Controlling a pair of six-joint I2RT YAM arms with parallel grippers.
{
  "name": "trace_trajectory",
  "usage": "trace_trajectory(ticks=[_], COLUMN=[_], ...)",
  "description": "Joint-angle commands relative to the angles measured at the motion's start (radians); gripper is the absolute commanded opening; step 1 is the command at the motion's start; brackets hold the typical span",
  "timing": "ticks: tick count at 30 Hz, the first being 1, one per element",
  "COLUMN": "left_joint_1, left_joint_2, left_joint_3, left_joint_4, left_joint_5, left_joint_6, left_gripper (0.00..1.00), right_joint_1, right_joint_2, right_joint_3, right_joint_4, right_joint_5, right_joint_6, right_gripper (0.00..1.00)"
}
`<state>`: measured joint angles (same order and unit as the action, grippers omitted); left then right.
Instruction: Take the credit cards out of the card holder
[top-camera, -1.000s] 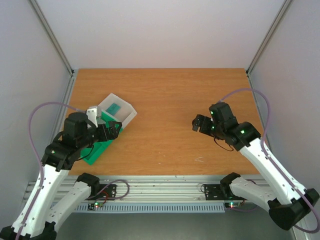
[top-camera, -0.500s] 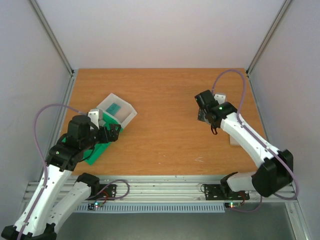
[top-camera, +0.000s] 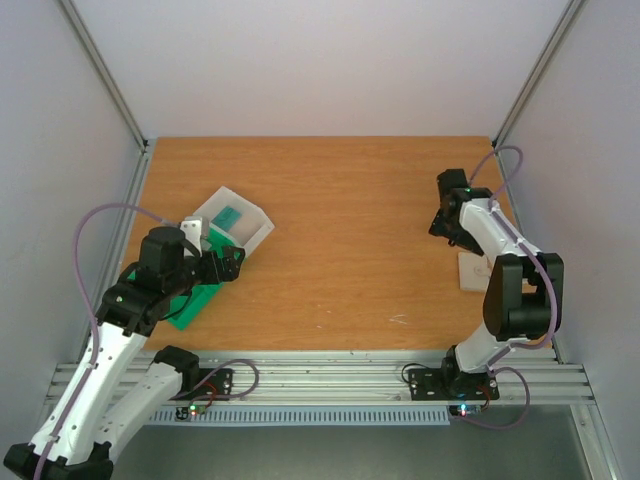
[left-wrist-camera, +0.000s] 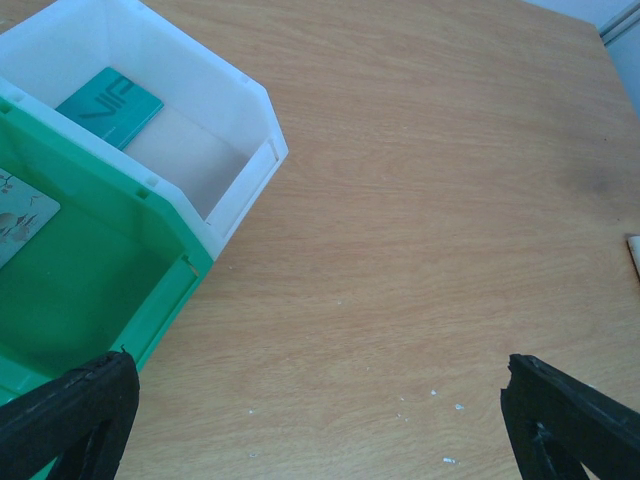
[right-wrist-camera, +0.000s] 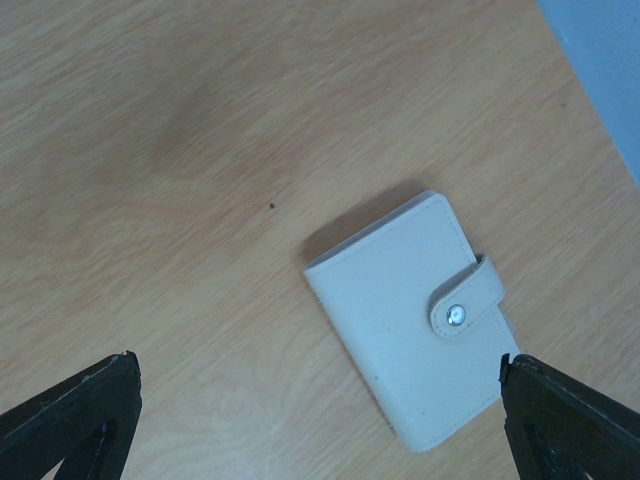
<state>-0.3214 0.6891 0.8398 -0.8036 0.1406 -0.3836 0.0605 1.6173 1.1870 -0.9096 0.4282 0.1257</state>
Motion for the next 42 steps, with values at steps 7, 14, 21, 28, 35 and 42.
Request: trace_trajectory(ticks=[7, 14, 21, 28, 35, 42], left_joint_1=[-0.003, -0.002, -0.002, -0.003, -0.003, -0.002], left_joint_2=[-0.011, -0.025, -0.032, -0.036, -0.025, -0.025], left_joint_3=[0.004, 0.002, 0.001, -0.003, -0.007, -0.011], left_joint_4=[0.041, 0.043, 0.041, 0.047, 0.053, 0.06], left_joint_5=[-0.004, -0.001, -0.004, 0.005, 0.033, 0.063], left_joint_6=[0.015, 0.021, 0.026, 0.029, 0.033, 0.043], left_gripper=[0.99, 0.99, 0.99, 0.99, 0.99, 0.99], right_joint_1=[-0.268, -0.31, -0.31, -0.306, -0.26, -0.178], right_joint_2=[0.056, 0.106, 0.122, 0.118, 0.089, 0.043], right_joint_3=[-0.057, -0.069, -0.097, -0.144, -0.182, -0.231], right_joint_4=[0.124, 0.157, 0.178, 0.224, 0.241, 0.259], right_joint_5=[-0.364, -0.467, -0.555, -0.664, -0.755, -0.824], right_joint_6=[0.044, 0.033, 0.035, 0.045, 0.067, 0.11], right_gripper=[0.97, 0.97, 0.95, 0.93, 0.91, 0.9])
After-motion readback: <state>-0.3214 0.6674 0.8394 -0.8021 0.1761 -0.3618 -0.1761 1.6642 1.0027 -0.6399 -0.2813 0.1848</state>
